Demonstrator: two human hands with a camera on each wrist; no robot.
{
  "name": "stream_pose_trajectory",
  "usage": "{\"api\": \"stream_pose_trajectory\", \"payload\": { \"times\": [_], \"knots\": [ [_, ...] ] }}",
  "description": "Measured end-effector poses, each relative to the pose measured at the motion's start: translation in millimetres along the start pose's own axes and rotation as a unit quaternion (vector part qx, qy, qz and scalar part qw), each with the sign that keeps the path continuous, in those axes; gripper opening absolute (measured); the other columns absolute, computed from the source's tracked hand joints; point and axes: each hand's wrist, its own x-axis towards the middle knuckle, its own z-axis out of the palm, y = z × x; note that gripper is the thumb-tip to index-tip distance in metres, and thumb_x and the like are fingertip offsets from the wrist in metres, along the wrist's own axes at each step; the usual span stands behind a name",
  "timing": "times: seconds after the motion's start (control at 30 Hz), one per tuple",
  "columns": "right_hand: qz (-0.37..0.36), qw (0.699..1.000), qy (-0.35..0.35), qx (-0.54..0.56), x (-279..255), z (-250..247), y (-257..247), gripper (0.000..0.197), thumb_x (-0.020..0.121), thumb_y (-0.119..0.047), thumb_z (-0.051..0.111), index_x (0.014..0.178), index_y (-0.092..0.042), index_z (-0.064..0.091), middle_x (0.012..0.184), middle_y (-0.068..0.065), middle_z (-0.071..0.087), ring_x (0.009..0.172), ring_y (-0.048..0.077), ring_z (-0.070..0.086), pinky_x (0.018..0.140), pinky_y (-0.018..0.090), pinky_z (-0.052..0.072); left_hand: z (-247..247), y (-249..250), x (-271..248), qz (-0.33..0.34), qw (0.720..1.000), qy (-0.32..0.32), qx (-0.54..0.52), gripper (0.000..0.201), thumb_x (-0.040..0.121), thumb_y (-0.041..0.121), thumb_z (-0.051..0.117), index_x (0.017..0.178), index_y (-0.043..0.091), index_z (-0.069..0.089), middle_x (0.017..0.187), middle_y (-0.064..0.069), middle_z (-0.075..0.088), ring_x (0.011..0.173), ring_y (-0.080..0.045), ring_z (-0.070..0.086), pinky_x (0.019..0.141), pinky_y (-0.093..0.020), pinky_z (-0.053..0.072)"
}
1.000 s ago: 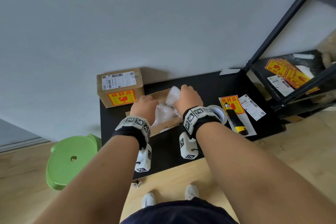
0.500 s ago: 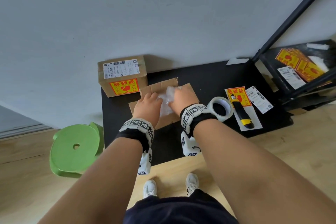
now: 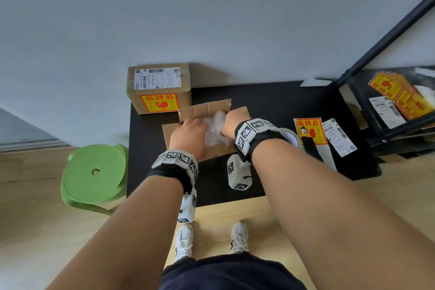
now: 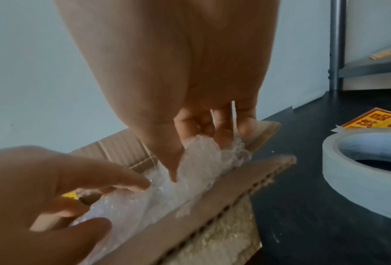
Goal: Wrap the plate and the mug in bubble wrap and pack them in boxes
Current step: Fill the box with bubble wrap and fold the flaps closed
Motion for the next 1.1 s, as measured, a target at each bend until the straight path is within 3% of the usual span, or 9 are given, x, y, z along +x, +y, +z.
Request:
{"api": "stream_pose_trajectory", "payload": {
  "times": [0.1,0.17,0.27,0.33,0.43,0.6,0.77,0.87,1.1],
  "knots": [
    [0.010,1.000,-0.004,-0.024,11.4,3.0,4.3,0.031,0.094,-0.023,0.054,0.119,-0.006,0.062,0.098,0.007,0.060,0.088,0.022,0.061,0.066,0.026,0.042,3.1,-1.4,3.1,-0.008,1.000,-0.005,-0.005,0.046,0.090,0.011,0.052,0.134,0.022,0.051,0.143,0.002,0.042,0.133,-0.019,0.034,0.099,-0.034,0.040],
    [-0.009,1.000,-0.009,-0.025,18.4,4.3,4.6,0.028,0.094,-0.019,0.055,0.117,-0.005,0.061,0.110,0.010,0.060,0.108,0.028,0.060,0.078,0.030,0.044,4.2,-2.3,5.9,-0.013,1.000,-0.007,-0.010,0.045,0.090,0.009,0.052,0.133,0.022,0.052,0.141,0.002,0.044,0.133,-0.019,0.034,0.097,-0.035,0.041],
    [0.014,0.999,0.011,-0.040,20.9,4.0,-0.8,0.010,0.096,-0.016,0.052,0.093,-0.014,0.061,0.088,0.002,0.057,0.108,0.023,0.059,0.085,0.032,0.040,5.3,-3.4,9.7,-0.014,1.000,-0.011,-0.011,0.043,0.090,0.010,0.052,0.132,0.021,0.054,0.139,0.001,0.045,0.132,-0.019,0.035,0.095,-0.035,0.042],
    [-0.001,0.998,0.047,-0.037,23.3,7.1,-3.9,0.013,0.096,-0.016,0.049,0.099,-0.020,0.062,0.096,0.000,0.061,0.107,0.021,0.059,0.082,0.031,0.036,5.3,-3.9,10.9,-0.015,1.000,-0.015,-0.005,0.043,0.089,0.010,0.054,0.130,0.022,0.055,0.137,0.002,0.046,0.131,-0.019,0.036,0.095,-0.035,0.042],
    [-0.027,0.996,0.079,-0.027,21.0,16.5,1.8,0.023,0.095,-0.016,0.048,0.112,-0.012,0.063,0.116,0.011,0.062,0.110,0.031,0.057,0.083,0.037,0.043,5.5,-3.9,11.1,-0.017,1.000,-0.017,-0.003,0.042,0.089,0.010,0.054,0.129,0.021,0.056,0.134,0.001,0.048,0.129,-0.020,0.038,0.094,-0.036,0.043],
    [-0.003,0.998,0.062,0.034,12.5,24.3,4.3,0.023,0.093,-0.019,0.051,0.114,-0.014,0.059,0.115,0.008,0.062,0.111,0.029,0.054,0.080,0.037,0.037,5.9,1.6,6.5,-0.023,1.000,-0.014,0.000,0.037,0.090,0.010,0.051,0.125,0.019,0.057,0.129,-0.002,0.049,0.124,-0.022,0.041,0.089,-0.036,0.044],
    [0.016,0.987,0.086,0.131,0.2,17.6,8.0,0.035,0.095,-0.033,0.052,0.120,-0.008,0.054,0.113,0.011,0.061,0.107,0.032,0.060,0.078,0.035,0.044,3.6,3.4,6.7,-0.026,0.999,-0.023,-0.002,0.036,0.091,0.011,0.052,0.126,0.019,0.056,0.130,-0.002,0.049,0.124,-0.022,0.041,0.092,-0.037,0.044],
    [0.020,0.989,0.110,0.100,-3.8,16.1,15.7,0.024,0.096,-0.018,0.050,0.117,-0.009,0.059,0.117,0.010,0.061,0.111,0.030,0.059,0.091,0.037,0.046,2.9,4.3,6.6,-0.030,0.999,-0.026,-0.006,0.033,0.090,0.011,0.053,0.123,0.018,0.058,0.128,-0.002,0.049,0.123,-0.022,0.042,0.090,-0.037,0.045],
    [0.039,0.996,0.078,0.005,1.0,13.6,23.2,0.013,0.093,-0.016,0.047,0.100,-0.020,0.057,0.119,0.005,0.061,0.120,0.026,0.050,0.112,0.046,0.022,6.0,3.5,7.5,-0.032,0.999,-0.021,-0.012,0.036,0.092,0.012,0.051,0.128,0.018,0.055,0.133,-0.002,0.048,0.125,-0.022,0.040,0.089,-0.036,0.045]
  ]
}}
